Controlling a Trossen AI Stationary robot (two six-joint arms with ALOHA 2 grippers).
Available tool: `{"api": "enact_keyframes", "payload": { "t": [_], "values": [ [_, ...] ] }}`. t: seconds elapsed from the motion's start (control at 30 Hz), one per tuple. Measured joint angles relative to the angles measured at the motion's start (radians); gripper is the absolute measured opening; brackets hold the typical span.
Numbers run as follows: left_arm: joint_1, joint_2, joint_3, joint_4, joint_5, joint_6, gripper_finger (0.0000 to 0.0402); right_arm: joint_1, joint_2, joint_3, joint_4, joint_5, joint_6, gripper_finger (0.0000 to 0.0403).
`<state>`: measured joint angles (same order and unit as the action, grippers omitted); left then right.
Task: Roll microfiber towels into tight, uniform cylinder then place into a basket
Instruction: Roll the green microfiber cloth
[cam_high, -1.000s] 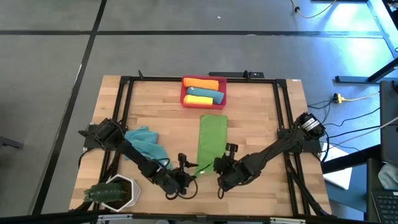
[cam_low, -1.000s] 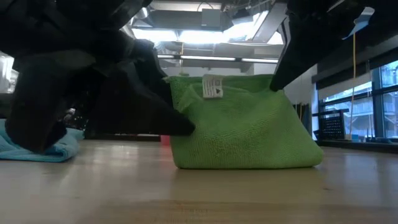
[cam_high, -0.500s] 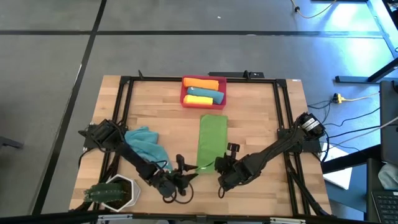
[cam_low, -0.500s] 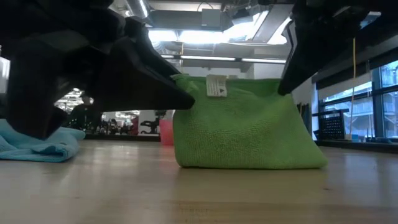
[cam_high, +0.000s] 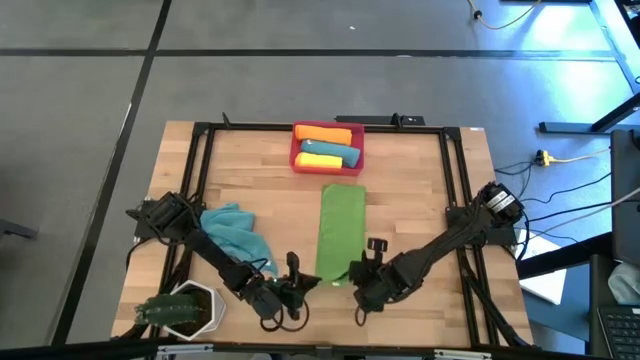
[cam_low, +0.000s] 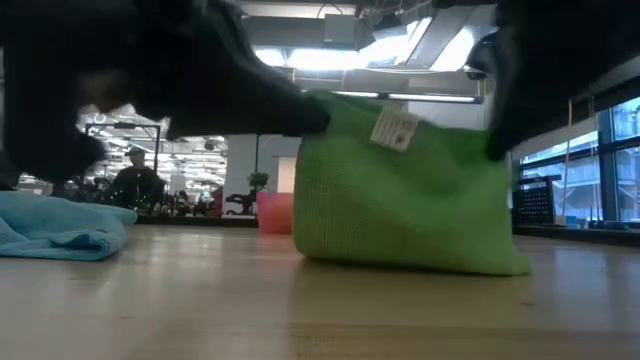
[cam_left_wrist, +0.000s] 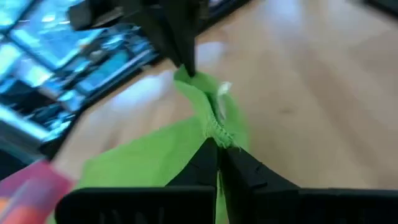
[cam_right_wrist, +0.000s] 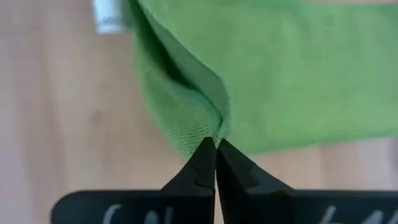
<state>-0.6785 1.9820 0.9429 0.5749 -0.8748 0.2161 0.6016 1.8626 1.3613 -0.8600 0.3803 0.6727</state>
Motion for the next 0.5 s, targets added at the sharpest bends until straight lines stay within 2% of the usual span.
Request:
{"api": "enact_keyframes", "payload": {
  "t": [0.13, 0.33, 0.5],
  "values": [
    [-0.018, 0.0, 0.069, -0.145, 0.092, -0.042, 0.0, 0.053, 0.0, 0.0, 0.016, -0.093, 0.008, 0.0002],
    [-0.034, -0.011, 0.24, -0.48, 0.139, -0.119, 0.0, 0.127, 0.0, 0.0, 0.154, -0.203, -0.003, 0.0002],
    [-0.033, -0.092, 0.285, -0.541, 0.214, -0.14, 0.0, 0.146, -0.002, 0.01, 0.208, -0.221, -0.039, 0.0002]
  ]
}}
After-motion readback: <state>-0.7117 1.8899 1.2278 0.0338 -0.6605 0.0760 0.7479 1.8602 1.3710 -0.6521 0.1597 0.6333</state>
